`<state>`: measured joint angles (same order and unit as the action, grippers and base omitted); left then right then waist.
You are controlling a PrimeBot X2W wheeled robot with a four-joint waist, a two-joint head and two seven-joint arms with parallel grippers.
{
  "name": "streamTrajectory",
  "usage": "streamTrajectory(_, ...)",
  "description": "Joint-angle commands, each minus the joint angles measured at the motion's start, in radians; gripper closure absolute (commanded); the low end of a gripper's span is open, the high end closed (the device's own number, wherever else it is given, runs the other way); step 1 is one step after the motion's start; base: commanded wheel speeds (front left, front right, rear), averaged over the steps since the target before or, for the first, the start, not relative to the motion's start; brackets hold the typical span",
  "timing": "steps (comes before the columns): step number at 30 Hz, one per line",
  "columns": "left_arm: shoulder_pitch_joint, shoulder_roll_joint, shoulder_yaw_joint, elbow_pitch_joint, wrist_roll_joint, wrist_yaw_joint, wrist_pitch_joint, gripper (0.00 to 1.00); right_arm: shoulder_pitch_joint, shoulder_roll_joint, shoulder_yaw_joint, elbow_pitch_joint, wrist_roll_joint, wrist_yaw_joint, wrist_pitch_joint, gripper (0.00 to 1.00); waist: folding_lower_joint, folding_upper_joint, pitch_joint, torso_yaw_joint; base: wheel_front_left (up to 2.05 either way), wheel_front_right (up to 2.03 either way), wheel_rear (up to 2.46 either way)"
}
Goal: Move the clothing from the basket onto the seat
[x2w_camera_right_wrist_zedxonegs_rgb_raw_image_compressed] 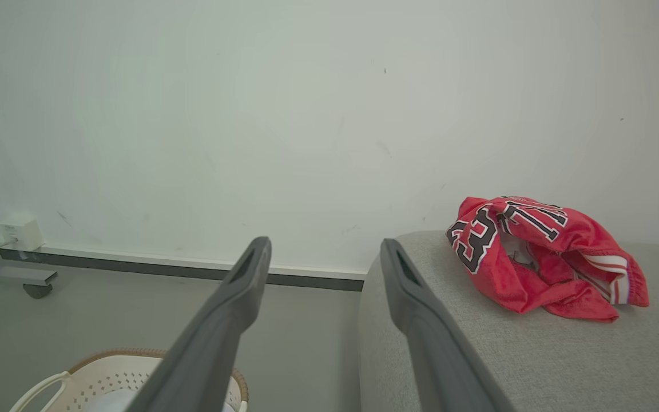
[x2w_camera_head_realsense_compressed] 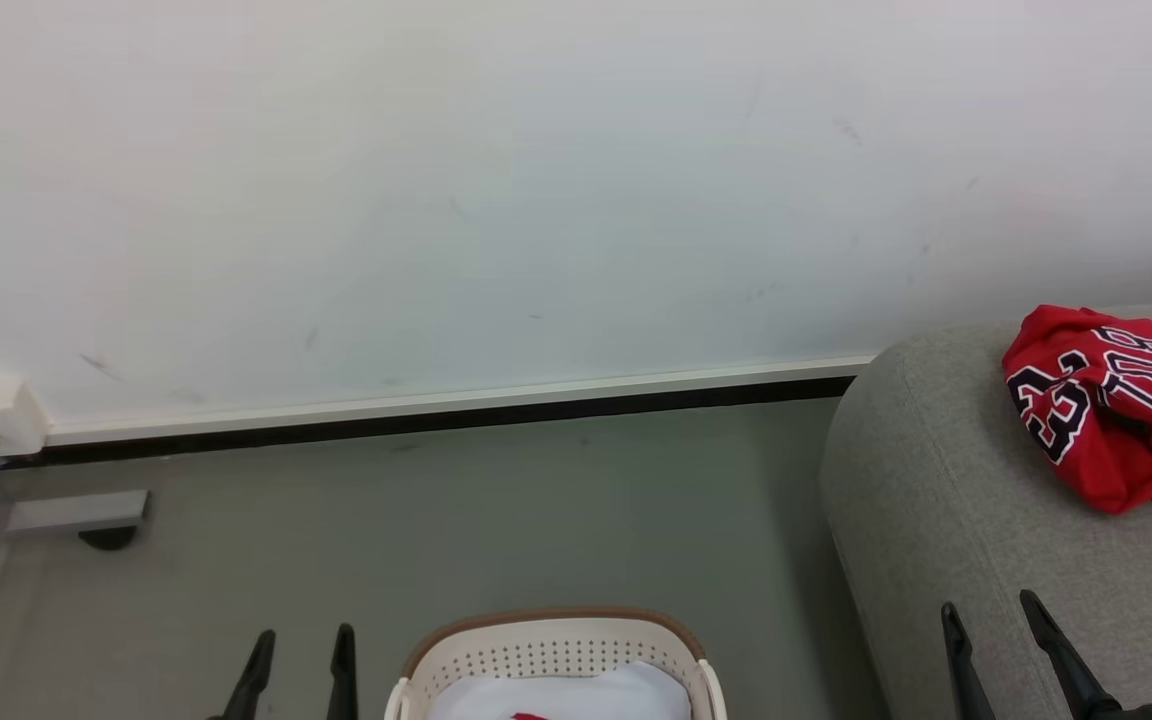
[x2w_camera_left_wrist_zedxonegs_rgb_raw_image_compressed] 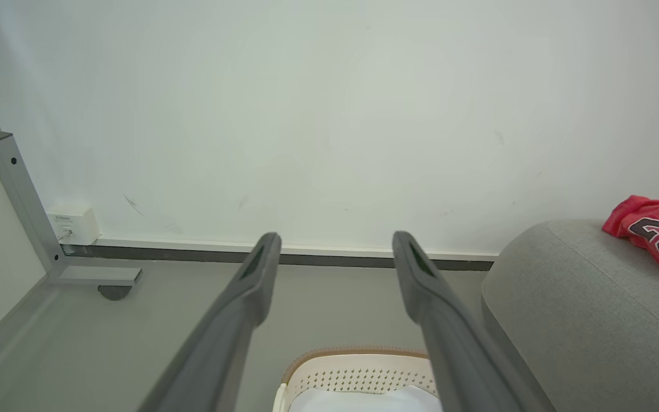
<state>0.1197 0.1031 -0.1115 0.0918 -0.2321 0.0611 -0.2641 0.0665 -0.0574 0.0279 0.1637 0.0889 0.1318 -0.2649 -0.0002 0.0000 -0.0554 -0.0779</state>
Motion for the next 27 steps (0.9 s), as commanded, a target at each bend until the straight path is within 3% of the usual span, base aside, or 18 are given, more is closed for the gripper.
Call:
streamTrajectory(1, 0.005, -0.003, 0.008, 0.004, 0.018, -0.008, 0.000, 0.00, -0.004, 0.001, -0.001, 0.004, -0.007, -0.002, 0.001, 0.00, 0.0002, 0.0000, 0.000, -0.004, 0.00, 0.00, 0.00)
streamTrajectory(18, -0.026, -0.034, 0.013, 0.073, 0.054, -0.076, -0.001, 0.00, -0.037, -0.005, 0.003, -0.009, -0.004, -0.002, 0.001, 0.00, 0.0002, 0.0000, 0.043, -0.072, 0.00, 0.00, 0.00)
streamTrajectory(27, -0.185, -0.030, -0.107, 0.290, 0.103, -0.141, 0.072, 0.00, -0.079, -0.017, 0.003, -0.041, 0.005, -0.002, 0.001, 0.00, 0.0002, 0.0000, 0.140, -0.137, 0.00, 0.00, 0.00)
